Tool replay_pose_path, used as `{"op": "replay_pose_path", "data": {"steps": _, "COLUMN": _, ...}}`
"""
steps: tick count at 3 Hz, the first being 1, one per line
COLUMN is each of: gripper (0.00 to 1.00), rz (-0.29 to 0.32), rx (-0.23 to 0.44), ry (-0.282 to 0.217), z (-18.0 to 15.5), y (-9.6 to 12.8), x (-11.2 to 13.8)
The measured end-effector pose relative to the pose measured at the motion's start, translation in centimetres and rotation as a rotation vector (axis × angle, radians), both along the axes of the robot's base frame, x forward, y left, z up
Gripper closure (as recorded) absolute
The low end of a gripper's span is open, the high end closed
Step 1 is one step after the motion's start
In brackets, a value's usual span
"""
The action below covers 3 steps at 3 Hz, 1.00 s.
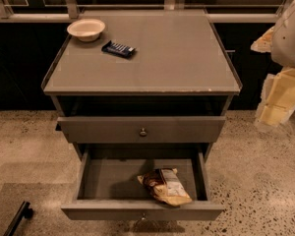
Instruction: Pick brown chip bag from middle drawer and place on counter
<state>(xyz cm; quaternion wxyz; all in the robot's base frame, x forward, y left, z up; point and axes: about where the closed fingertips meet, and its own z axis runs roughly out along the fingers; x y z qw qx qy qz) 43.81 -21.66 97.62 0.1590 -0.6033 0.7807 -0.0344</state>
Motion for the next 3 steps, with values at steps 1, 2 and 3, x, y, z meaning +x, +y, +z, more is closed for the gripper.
{"op": "replay_pose_path", "data": {"steps": 1, "gripper": 0.0, "rz": 0.0, "rx": 0.0, "ry": 0.0, "z": 0.0, "y": 0.0, "x": 0.0}}
{"op": "replay_pose_path", "data": {"steps": 2, "gripper": 0.0, "rz": -0.009, "rx": 0.004, "ry": -0.023, "z": 0.2, "y": 0.1, "x": 0.0}}
{"op": "replay_pose_path", "data": {"steps": 3, "gripper": 0.0, "rz": 0.009, "rx": 0.089, "ry": -0.024, "z": -3.3, "y": 0.8, "x": -1.1}}
